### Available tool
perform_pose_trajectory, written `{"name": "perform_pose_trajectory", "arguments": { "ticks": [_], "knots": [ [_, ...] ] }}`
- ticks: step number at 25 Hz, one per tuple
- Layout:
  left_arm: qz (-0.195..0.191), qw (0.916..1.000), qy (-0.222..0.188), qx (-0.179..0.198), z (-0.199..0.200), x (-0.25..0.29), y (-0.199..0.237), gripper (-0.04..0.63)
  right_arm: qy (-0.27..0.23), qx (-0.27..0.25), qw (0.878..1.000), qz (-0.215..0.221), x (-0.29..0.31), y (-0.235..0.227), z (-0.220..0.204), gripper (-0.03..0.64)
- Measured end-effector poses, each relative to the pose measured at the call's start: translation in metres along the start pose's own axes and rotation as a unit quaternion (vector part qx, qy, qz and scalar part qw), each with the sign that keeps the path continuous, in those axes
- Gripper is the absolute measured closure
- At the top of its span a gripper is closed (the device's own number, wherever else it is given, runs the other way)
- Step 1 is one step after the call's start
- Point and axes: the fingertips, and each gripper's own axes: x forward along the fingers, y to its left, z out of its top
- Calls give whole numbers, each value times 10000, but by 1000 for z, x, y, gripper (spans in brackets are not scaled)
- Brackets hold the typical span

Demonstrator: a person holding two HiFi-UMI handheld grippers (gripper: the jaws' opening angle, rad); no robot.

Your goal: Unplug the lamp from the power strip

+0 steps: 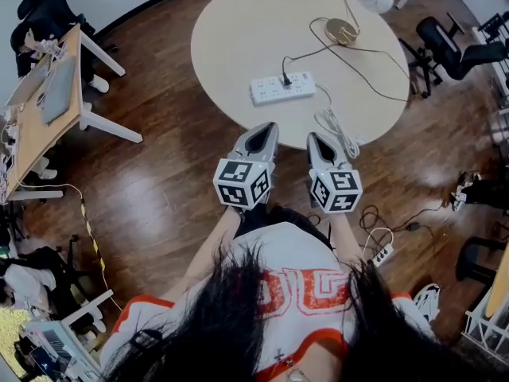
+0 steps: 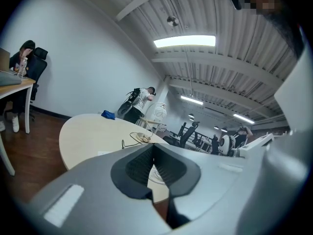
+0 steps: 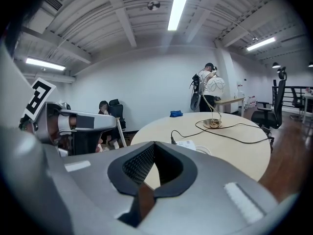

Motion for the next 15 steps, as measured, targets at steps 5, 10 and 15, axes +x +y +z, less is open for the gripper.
{"name": "perform_pose_trajectory", "arguments": {
  "ticks": [5, 10, 15],
  "knots": [
    [90, 9999, 53, 118, -16, -15, -28, 595, -53, 11, 10000, 77, -27, -4, -9, 615],
    [225, 9996, 25, 182, -22, -33, -42, 595, -164, 106, 9993, 309, -41, 10, -11, 616],
    [273, 9991, 92, 326, -24, -46, -42, 594, -162, 142, 9987, 469, -44, 30, -16, 616]
  ]
}}
